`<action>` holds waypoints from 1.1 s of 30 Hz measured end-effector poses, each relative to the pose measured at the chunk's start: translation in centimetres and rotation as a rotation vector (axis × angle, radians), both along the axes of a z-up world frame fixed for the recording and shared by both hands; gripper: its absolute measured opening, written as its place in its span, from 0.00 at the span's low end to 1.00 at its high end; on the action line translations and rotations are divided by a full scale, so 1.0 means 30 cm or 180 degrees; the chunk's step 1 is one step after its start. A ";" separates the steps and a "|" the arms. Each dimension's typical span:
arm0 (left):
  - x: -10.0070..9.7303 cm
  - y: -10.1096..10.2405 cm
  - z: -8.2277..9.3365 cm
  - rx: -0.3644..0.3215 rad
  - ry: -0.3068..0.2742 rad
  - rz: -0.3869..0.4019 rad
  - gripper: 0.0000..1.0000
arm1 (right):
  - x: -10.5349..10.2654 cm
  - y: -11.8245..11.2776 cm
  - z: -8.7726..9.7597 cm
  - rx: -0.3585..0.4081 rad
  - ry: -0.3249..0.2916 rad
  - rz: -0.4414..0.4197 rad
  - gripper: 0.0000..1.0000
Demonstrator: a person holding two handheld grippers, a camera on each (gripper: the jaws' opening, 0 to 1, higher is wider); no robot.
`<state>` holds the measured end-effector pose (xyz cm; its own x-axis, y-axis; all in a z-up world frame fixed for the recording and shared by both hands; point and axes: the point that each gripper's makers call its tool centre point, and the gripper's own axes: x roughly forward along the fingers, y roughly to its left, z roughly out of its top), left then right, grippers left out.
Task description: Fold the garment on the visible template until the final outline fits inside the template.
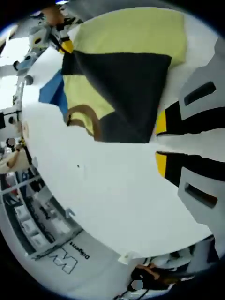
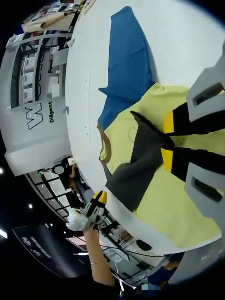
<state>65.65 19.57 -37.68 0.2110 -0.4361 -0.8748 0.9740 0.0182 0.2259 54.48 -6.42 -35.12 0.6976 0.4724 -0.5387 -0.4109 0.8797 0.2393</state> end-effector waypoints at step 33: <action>-0.254 0.015 0.031 -0.1396 0.0580 0.2732 0.14 | 0.143 -0.076 -0.098 -0.0137 0.0112 -0.0284 0.10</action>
<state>58.04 20.02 -36.73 0.4863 -0.4916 -0.7224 0.6098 0.7830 -0.1224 58.75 -8.70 -38.08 0.7161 0.3851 -0.5821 -0.3224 0.9222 0.2135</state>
